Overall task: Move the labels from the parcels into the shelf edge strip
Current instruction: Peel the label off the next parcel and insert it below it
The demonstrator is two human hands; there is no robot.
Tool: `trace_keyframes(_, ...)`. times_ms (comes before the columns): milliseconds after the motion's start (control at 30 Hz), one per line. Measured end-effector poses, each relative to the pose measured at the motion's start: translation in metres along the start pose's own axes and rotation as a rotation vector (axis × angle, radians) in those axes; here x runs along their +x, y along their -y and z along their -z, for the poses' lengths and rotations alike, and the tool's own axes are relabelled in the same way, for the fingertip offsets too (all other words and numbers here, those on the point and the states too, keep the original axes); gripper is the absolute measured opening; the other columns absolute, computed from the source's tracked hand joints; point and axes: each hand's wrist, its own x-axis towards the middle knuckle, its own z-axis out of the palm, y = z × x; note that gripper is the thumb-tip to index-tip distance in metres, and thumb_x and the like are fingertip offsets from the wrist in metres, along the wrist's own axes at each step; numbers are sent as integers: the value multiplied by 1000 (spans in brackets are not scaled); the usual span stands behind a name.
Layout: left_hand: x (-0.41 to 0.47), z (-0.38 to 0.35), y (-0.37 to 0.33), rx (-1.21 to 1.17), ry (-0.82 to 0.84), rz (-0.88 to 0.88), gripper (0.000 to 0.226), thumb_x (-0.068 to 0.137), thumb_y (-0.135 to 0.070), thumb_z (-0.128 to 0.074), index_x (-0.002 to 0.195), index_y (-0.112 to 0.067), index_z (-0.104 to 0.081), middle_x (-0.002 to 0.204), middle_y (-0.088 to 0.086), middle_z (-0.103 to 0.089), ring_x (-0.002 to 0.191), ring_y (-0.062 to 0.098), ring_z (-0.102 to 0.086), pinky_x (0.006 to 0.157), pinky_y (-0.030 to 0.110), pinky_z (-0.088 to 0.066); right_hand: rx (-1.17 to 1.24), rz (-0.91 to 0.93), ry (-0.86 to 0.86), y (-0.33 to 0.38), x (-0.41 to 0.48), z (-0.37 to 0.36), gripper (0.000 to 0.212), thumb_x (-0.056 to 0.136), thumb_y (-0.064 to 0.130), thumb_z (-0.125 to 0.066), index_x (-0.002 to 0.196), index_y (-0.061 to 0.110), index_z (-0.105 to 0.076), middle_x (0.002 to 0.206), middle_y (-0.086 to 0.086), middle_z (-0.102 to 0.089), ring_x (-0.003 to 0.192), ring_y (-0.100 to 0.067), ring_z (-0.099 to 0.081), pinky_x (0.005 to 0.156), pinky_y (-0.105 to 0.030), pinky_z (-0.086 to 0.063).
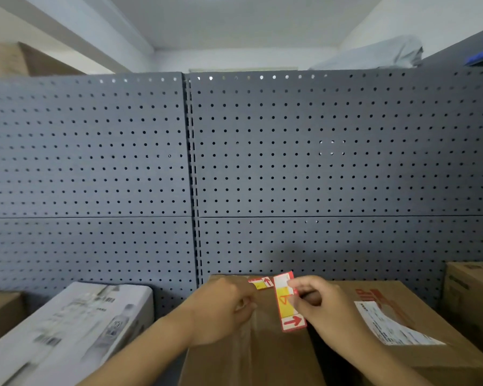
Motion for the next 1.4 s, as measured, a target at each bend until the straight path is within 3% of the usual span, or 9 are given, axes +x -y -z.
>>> trace_keyframes(133, -15, 7, 3, 2, -18, 24, 13, 91, -34, -47, 96, -29, -58, 99, -11, -63, 91, 7, -54, 82, 31, -49, 92, 58, 9, 13, -2, -11, 30, 84, 8, -67, 93, 36, -61, 91, 11, -66, 80, 6, -60, 61, -9, -50)
trace_keyframes(267, -36, 18, 9, -15, -44, 26, 8, 89, -32, -48, 96, -32, -51, 97, -14, -60, 86, 5, -54, 72, 26, -47, 144, 83, 30, 35, -8, -29, 35, 83, 7, -68, 105, 31, -55, 91, 6, -66, 79, -5, -63, 63, -19, -53)
trace_keyframes(333, -48, 27, 12, -15, -67, 15, 8, 89, -30, -49, 96, -33, -50, 101, -15, -54, 84, 4, -52, 66, 23, -44, 142, 101, 48, 48, -13, -40, 38, 82, 7, -68, 109, 31, -53, 91, 6, -66, 81, -5, -62, 65, -17, -51)
trace_keyframes(467, -78, 46, 25, -2, -66, 48, 10, 90, -30, -49, 94, -26, -58, 94, -9, -62, 81, 8, -57, 73, 33, -52, 159, 152, 65, 80, -24, -67, 37, 81, 5, -69, 105, 29, -56, 88, 6, -67, 78, -3, -62, 65, -13, -49)
trace_keyframes(667, -154, 77, 60, -12, -75, 56, 14, 92, -27, -50, 95, -25, -63, 96, -6, -67, 83, 11, -60, 77, 32, -51, 213, 129, 36, 130, -50, -126, 30, 79, 0, -71, 96, 23, -63, 86, 0, -69, 79, -20, -64, 74, -32, -52)
trace_keyframes(967, -269, 114, 98, -68, -51, 35, 15, 93, -30, -49, 99, -28, -63, 101, -9, -67, 88, 10, -59, 80, 30, -49, 151, 42, 16, 199, -94, -214, 22, 79, 11, -73, 88, 28, -63, 88, 4, -67, 79, -14, -63, 68, -23, -50)
trace_keyframes(1133, -308, 125, 99, -89, -16, 46, 18, 95, -29, -48, 102, -25, -63, 102, -8, -66, 90, 12, -59, 83, 30, -48, 128, -9, -7, 214, -128, -225, 12, 80, 19, -74, 82, 26, -65, 85, 5, -68, 80, -11, -63, 67, -21, -47)
trace_keyframes(1400, -354, 119, 89, -109, 0, 150, 16, 93, -31, -48, 98, -27, -62, 100, -12, -66, 87, 6, -59, 72, 19, -43, 124, 4, 25, 226, -163, -226, 10, 79, 19, -75, 78, 25, -67, 80, 8, -69, 72, 7, -61, 57, -4, -44)
